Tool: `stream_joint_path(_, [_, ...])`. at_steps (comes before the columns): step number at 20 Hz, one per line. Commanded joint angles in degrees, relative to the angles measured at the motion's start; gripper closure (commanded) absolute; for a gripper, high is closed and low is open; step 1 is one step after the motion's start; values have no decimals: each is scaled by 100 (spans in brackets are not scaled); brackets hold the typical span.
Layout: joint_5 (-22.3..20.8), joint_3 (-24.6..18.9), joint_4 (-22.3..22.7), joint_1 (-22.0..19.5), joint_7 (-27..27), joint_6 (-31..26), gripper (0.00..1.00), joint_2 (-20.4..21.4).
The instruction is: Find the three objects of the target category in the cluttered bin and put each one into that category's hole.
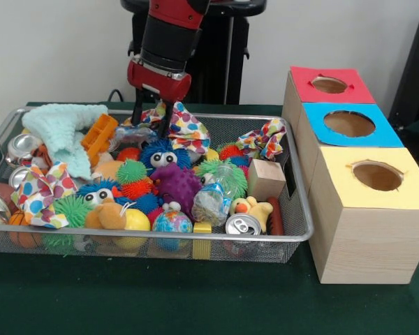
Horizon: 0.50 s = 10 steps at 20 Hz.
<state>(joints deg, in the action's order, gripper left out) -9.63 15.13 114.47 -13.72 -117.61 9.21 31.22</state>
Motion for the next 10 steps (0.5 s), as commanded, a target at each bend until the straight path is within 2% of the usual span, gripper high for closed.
stream_joint_path(1, [297,15,-581,-78,-788,282,0,-193])
stream_joint_path(10, [254,-230,-546,-253,-833,217,0,-227])
